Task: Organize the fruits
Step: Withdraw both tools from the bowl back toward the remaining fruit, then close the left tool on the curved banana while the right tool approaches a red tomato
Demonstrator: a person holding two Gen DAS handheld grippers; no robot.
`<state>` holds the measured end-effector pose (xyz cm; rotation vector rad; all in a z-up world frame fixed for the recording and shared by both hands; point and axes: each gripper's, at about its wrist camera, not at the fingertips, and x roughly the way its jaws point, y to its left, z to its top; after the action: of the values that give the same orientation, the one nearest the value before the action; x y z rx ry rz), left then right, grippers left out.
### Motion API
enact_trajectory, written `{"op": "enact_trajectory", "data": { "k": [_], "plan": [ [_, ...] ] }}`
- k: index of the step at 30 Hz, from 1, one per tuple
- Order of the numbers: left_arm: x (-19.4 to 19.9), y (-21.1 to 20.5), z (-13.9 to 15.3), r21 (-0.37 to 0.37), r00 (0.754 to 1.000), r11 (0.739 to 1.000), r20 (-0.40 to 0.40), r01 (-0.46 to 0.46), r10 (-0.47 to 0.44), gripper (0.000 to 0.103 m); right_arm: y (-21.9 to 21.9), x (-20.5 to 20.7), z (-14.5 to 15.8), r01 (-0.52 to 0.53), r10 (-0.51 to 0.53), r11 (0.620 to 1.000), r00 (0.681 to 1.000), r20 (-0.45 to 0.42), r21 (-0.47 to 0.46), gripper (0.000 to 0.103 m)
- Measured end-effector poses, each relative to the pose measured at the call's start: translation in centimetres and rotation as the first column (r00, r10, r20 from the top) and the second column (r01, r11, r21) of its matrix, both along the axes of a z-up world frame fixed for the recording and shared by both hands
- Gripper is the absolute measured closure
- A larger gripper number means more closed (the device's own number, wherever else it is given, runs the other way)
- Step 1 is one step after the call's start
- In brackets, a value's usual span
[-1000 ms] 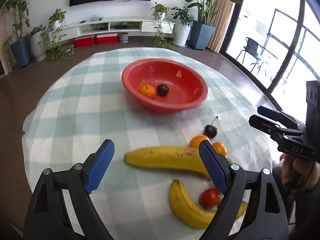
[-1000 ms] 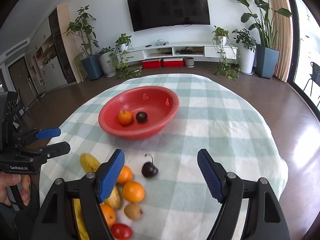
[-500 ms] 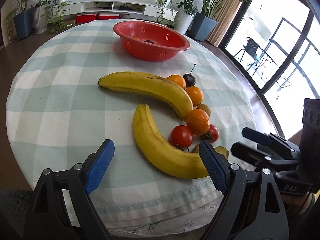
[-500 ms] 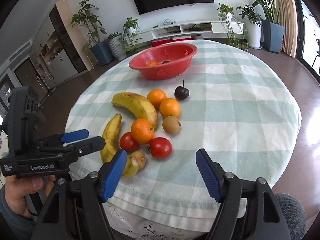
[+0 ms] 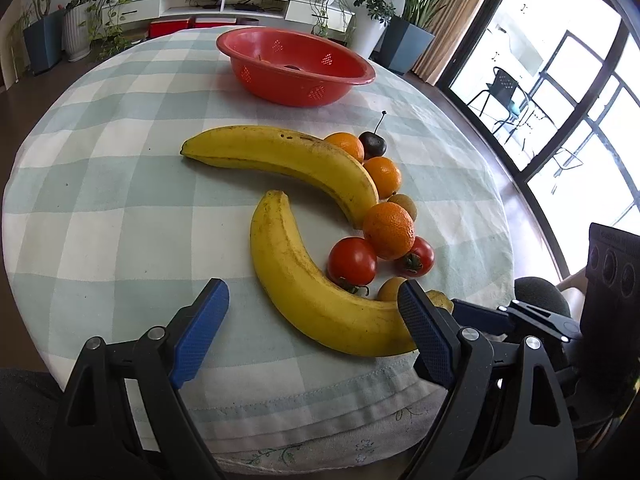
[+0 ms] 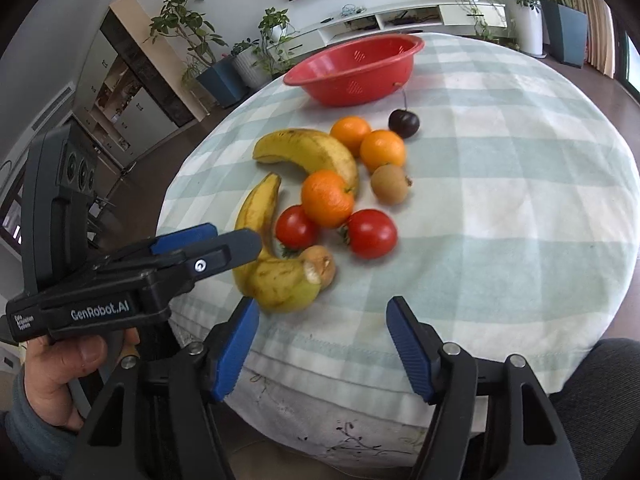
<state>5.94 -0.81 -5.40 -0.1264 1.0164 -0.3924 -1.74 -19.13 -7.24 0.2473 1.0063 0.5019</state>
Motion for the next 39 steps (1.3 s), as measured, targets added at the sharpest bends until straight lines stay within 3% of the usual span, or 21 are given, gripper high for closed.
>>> {"op": "enact_trajectory", "data": {
  "k": [4, 10, 13, 15, 19, 29, 32, 35, 37, 39],
  "plan": [
    [0.3, 0.2, -0.4, 0.003, 1.000, 1.000, -0.016, -0.005, 0.005, 0.017, 0.8, -0.3, 0.0, -0.038, 0.037, 0.998, 0.999, 0.030, 0.043, 0.034],
    [0.4, 0.9, -0.3, 0.007, 1.000, 1.000, -0.013, -0.024, 0.024, 0.017, 0.1, 0.3, 0.0, 0.001, -0.003, 1.000, 0.998, 0.060, 0.022, 0.034],
    [0.3, 0.9, -0.4, 0.006, 1.000, 1.000, -0.013, -0.020, 0.021, 0.017, 1.3, 0.1, 0.4, -0.054, 0.053, 0.999, 0.992, 0.114, 0.006, 0.046],
    [0.3, 0.9, -0.4, 0.008, 1.000, 1.000, -0.012, -0.020, 0.020, 0.017, 2.2, 0.0, 0.4, -0.069, 0.072, 0.997, 0.989, 0.131, -0.031, 0.046],
    [0.1, 1.2, -0.3, 0.007, 1.000, 1.000, -0.008, -0.024, 0.024, 0.017, 2.2, 0.4, 0.0, -0.065, 0.066, 0.998, 0.991, 0.114, -0.010, 0.058],
    [0.5, 0.4, -0.8, 0.027, 0.999, 1.000, -0.048, -0.012, 0.013, 0.017, 3.0, 0.8, -0.8, -0.078, 0.068, 0.986, 0.995, 0.068, 0.148, 0.068],
    [0.8, 0.1, -1.8, 0.042, 0.997, 0.999, -0.082, -0.010, 0.013, 0.017, 3.8, 0.5, -1.4, -0.104, 0.099, 0.982, 0.994, 0.041, 0.159, 0.068],
    [0.6, -0.7, -1.9, 0.103, 0.997, 0.995, -0.071, 0.014, -0.007, 0.019, 4.3, 0.2, -1.7, -0.128, 0.127, 0.979, 0.992, 0.019, 0.160, 0.063],
    [0.4, -1.2, -2.0, 0.138, 0.998, 0.990, -0.068, 0.027, -0.018, 0.019, 4.2, 0.0, -1.4, -0.153, 0.154, 0.970, 0.988, 0.007, 0.192, 0.041],
    [0.2, -1.6, -2.0, 0.161, 0.997, 0.986, -0.066, 0.042, -0.031, 0.022, 4.0, -0.4, -1.0, -0.160, 0.165, 0.962, 0.986, -0.007, 0.220, 0.030]
  ]
}}
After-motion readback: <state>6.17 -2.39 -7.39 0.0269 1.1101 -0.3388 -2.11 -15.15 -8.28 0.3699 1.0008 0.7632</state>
